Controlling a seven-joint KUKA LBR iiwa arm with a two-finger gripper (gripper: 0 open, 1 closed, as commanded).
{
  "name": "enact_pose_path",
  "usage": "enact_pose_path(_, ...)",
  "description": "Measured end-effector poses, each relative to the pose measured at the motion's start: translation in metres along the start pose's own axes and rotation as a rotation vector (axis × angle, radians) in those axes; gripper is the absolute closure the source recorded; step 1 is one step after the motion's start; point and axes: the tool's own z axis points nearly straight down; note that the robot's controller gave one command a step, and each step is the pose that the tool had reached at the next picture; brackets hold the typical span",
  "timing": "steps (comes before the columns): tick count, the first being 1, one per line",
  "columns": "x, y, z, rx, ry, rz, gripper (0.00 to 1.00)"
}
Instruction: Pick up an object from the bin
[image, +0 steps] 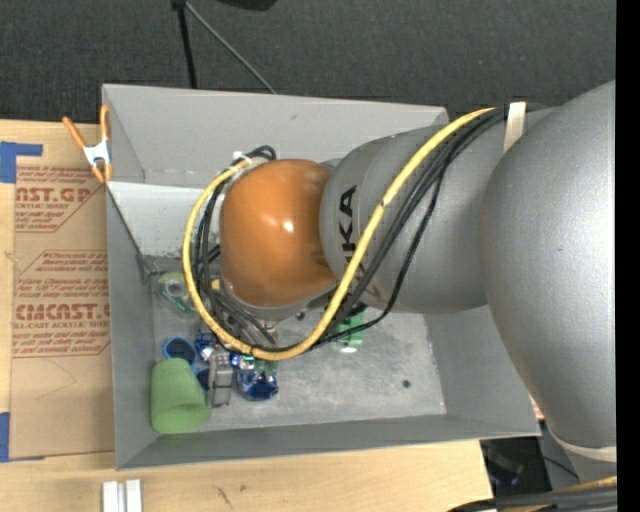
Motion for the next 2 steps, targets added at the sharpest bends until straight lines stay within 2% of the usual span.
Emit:
enact_pose_path(1,-0.0309,-0.0254,0.1060,-0.010,-0.024,0.072,0.00)
enact_pose_path(2,-0.0290,-0.0250,0.1042,-0.008,-0.017,0.071,1.00)
